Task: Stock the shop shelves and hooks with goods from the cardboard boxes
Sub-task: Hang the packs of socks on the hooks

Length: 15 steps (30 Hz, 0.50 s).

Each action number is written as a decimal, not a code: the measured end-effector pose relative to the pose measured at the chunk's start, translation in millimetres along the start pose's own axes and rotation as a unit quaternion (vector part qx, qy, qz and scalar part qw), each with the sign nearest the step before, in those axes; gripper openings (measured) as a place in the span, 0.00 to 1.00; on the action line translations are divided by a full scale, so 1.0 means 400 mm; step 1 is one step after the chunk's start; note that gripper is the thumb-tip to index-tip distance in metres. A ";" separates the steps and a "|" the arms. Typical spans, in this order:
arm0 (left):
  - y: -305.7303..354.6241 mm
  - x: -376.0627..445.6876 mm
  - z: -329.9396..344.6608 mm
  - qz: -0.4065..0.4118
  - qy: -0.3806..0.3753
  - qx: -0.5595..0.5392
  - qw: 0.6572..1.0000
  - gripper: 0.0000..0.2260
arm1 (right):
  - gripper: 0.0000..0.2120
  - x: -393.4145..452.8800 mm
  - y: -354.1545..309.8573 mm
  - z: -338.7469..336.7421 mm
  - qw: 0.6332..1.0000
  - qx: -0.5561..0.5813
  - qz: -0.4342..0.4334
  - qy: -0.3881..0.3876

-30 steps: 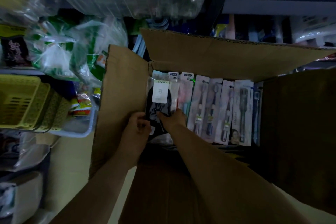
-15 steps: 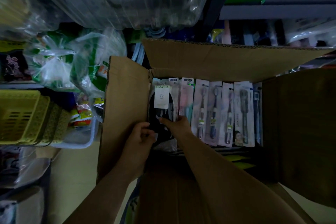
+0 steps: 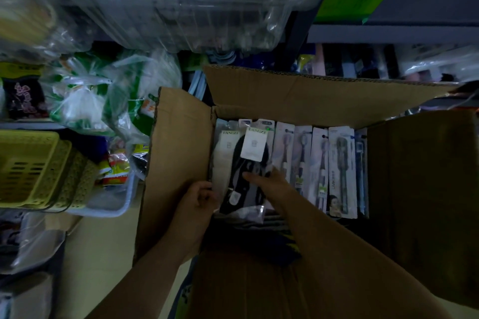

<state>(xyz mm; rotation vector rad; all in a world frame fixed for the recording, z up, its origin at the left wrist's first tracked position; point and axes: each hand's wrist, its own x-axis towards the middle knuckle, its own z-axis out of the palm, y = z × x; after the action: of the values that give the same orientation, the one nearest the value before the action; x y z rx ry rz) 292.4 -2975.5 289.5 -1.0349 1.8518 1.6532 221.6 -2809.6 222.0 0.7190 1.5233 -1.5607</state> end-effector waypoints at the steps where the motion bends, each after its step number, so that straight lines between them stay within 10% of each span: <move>1: 0.000 0.002 0.004 -0.001 0.003 -0.008 1.000 0.10 | 0.22 0.010 0.003 0.012 1.000 -0.021 0.002 -0.019; 6: -0.007 0.003 0.008 0.000 -0.002 -0.011 1.000 0.11 | 0.58 0.043 0.023 0.103 0.995 -0.094 -0.002 0.017; 15: -0.016 0.003 -0.006 0.019 -0.001 -0.022 1.000 0.10 | 0.49 0.074 0.046 0.112 0.993 -0.075 -0.002 0.086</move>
<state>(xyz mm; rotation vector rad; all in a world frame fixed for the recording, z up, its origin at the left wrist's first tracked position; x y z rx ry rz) 296.8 -2978.0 285.1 -1.0225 1.8524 1.7235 228.7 -2857.3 192.1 0.7795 1.7486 -1.3987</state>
